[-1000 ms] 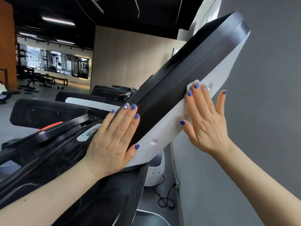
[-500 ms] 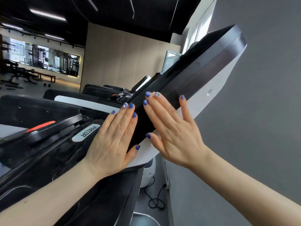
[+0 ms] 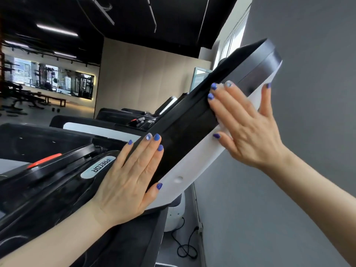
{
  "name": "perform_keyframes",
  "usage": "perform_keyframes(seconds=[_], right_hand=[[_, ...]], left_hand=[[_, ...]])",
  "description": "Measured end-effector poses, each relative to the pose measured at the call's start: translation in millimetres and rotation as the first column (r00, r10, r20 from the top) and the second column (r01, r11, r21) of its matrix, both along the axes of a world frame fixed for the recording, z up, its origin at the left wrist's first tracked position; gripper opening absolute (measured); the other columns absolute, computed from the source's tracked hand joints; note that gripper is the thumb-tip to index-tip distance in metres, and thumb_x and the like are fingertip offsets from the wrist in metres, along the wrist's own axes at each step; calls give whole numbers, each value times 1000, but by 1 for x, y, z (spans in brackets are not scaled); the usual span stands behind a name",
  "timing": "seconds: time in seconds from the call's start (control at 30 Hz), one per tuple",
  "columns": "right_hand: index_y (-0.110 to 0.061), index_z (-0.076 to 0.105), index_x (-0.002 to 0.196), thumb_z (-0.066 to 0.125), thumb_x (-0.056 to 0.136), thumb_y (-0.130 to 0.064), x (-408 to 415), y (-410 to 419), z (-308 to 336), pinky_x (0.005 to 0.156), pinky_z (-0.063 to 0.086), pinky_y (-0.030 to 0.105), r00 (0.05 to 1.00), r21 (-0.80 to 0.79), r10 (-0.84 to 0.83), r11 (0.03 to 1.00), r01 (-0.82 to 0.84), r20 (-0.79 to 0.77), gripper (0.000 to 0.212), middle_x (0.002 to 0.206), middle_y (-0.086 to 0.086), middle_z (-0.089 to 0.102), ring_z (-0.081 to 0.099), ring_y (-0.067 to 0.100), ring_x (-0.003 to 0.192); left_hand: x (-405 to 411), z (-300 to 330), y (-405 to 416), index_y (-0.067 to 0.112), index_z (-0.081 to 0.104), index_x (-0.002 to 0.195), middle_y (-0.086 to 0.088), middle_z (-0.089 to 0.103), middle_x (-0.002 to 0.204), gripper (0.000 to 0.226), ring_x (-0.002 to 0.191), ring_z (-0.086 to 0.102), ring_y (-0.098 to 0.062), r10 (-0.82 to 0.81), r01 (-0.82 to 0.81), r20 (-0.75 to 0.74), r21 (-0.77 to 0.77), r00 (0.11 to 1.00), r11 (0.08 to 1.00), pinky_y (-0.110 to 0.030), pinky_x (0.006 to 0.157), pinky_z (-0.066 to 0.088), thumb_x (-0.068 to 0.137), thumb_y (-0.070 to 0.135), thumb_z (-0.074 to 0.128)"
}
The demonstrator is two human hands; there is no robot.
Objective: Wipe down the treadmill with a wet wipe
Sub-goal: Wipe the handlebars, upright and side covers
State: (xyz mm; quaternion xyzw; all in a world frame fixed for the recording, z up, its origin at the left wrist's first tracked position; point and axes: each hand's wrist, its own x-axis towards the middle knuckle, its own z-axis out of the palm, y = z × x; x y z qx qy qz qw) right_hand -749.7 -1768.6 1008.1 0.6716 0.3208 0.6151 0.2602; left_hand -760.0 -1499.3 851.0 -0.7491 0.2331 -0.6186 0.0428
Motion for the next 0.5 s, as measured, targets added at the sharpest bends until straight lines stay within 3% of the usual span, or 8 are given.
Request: perform_keyframes(seconds=[0.07,0.13,0.33,0.4,0.5], right_hand=[[-6,31,157,14,107,-48,1,-10,23,117,-7,64,999,166,13,986,-19,33,67,163,10,28,23,29,153],[-3,33,155,13,106,-50,3,-7,26,116,-5,66,999,209,47,977,-52,28,71,162,13,31,23,32,153],[-6,35,155,17,105,-50,10,-20,29,120,-9,57,996,-181,86,979,-88,-23,69,162,10,33,27,27,152],[-5,37,154,19,106,-46,13,-29,51,119,-10,58,994,-193,110,975,-107,4,65,161,11,35,29,27,151],[-1,45,148,21,107,-40,16,-29,79,113,-1,70,981,-54,183,982,-179,66,62,155,11,44,33,28,149]], left_hand=[[-2,7,-6,-1,19,156,-18,14,166,71,156,12,-30,-8,7,24,34,1000,999,-48,126,13,98,33,44],[-1,18,-16,0,20,156,-17,14,166,72,156,11,-30,-6,4,39,56,999,998,-48,126,13,98,33,45],[6,48,-40,0,20,157,-17,17,166,65,155,13,-30,8,-12,64,61,998,998,-50,126,14,104,35,35],[8,50,-43,-1,23,156,-18,19,165,65,155,15,-31,23,-26,66,59,998,998,-50,126,14,104,35,36],[11,48,-43,-1,22,156,-18,18,165,65,155,15,-31,61,-66,86,54,994,996,-49,126,14,104,35,35]])
